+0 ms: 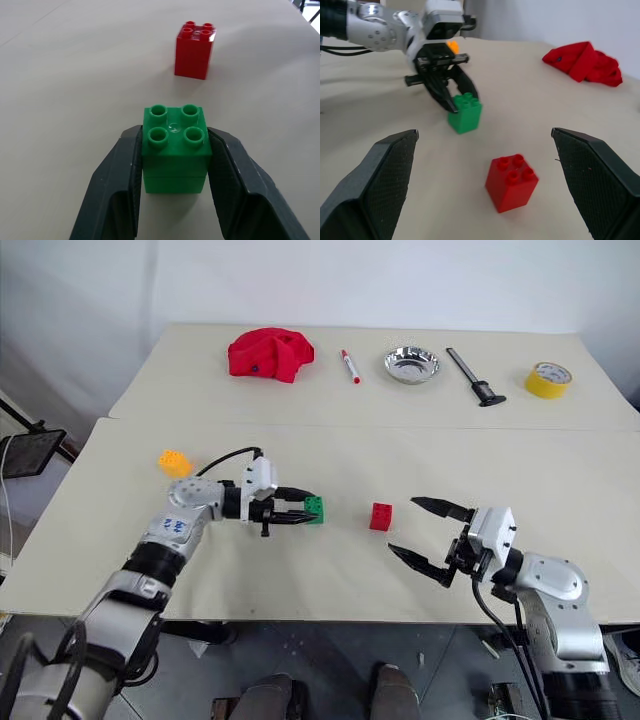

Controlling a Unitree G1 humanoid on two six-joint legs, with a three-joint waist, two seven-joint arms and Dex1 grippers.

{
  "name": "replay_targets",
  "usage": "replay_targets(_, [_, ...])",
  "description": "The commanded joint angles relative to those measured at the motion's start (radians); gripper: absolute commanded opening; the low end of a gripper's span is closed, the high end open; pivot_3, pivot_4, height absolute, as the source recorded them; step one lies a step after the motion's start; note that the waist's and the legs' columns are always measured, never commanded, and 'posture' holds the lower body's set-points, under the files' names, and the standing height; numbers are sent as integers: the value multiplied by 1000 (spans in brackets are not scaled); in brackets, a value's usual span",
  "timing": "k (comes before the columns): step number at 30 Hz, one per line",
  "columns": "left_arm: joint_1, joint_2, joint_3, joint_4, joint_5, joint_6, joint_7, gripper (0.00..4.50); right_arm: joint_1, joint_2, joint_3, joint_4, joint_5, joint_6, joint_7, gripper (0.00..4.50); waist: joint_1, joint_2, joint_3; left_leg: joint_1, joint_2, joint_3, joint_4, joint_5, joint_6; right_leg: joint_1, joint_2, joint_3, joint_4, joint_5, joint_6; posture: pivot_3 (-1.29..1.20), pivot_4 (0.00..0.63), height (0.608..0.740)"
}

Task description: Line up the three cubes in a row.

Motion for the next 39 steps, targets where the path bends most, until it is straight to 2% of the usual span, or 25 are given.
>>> replay_targets(1, [-39, -24, 3, 70, 43, -57, 0, 1475, 20, 0, -18, -69, 18, 4, -22, 4500, 3, -1, 0, 0, 0, 0, 1, 0, 0, 0, 0, 0, 0, 0, 0, 0, 150, 740])
replay_targets(5, [-56, -36, 14, 109, 48, -80, -44, 1475, 39, 5, -12, -97, 24, 19, -37, 4500, 7, -1, 0, -1, 0, 0, 3, 0, 1, 0, 0, 1, 0, 0, 0, 0, 150, 740])
replay_targets(6, [-60, -37, 19, 110, 43, -79, -54, 2197, 43, 5, -9, -101, 24, 24, -38, 4500, 7, -1, 0, -1, 0, 0, 3, 0, 1, 0, 0, 1, 0, 0, 0, 0, 150, 740])
replay_targets(9, [-64, -28, 72, 74, 3, -62, -49, 3065, 47, 10, 2, -107, 23, 29, -38, 4500, 9, -1, 1, -1, 0, 0, 3, 0, 1, 0, -1, 0, 0, 0, 0, 0, 150, 740])
replay_targets(12, [-11, 25, 143, -65, -82, 2, -106, 3954, 34, 18, 15, -106, 27, 32, -35, 4500, 6, -2, 1, -1, 0, 0, 3, 0, 1, 0, -1, 0, 0, 0, 0, 0, 150, 740])
replay_targets(16, [155, 162, 281, -330, -189, 122, -77, 3954, 2, 33, 39, -102, 44, 43, -19, 4500, -19, -2, 1, 0, 2, -1, 2, -1, 0, 0, 0, 0, 2, 0, 0, 0, 150, 740])
replay_targets(19, [316, 221, 429, -520, -270, 292, 82, 3954, -40, 53, 63, -88, 37, 49, -31, 4500, -23, -2, 1, 1, 4, -1, 2, -1, -1, 0, 0, 0, 4, 0, 0, 0, 150, 740])
replay_targets(20, [379, 226, 485, -574, -286, 337, 156, 4126, -59, 64, 72, -74, 15, 31, -38, 4500, -24, -2, 1, 1, 5, -2, 2, -1, -1, 0, 0, 0, 4, 0, 0, 0, 150, 740])
replay_targets(22, [501, 211, 580, -670, -297, 368, 284, 4465, -88, 94, 86, -58, 2, 9, -50, 4500, -21, -2, 1, 2, 8, -5, 3, -2, -1, 0, 0, 1, 5, 0, 0, 0, 150, 740])
replay_targets(25, [661, 113, 744, -737, -289, 310, 505, 4465, -119, 137, 111, -68, 9, 20, -66, 4500, -12, -2, 1, 3, 8, -9, 3, -2, -1, 0, -1, 2, 4, 0, 0, 0, 150, 740])
replay_targets(29, [822, 11, 885, -745, -240, 213, 714, 4465, -151, 154, 145, -79, 10, 23, -52, 4500, -11, -3, 1, 2, 8, -11, 3, -3, -1, 2, -1, 0, 4, 0, 0, 0, 150, 740])
replay_targets(35, [891, -33, 887, -788, -277, 213, 784, 4465, -188, 123, 155, -51, -6, 16, -10, 4500, 1, -4, 0, 3, 8, -11, 3, -3, -1, 2, -1, 0, 4, 0, -1, 0, 150, 740])
replay_targets(39, [708, -4, 762, -776, -276, 298, 803, 4465, -187, 93, 144, -47, 8, 37, 19, 4500, 18, -4, 0, 2, 8, -11, 4, -3, -2, 2, -1, -1, 4, 0, -1, 0, 150, 740])
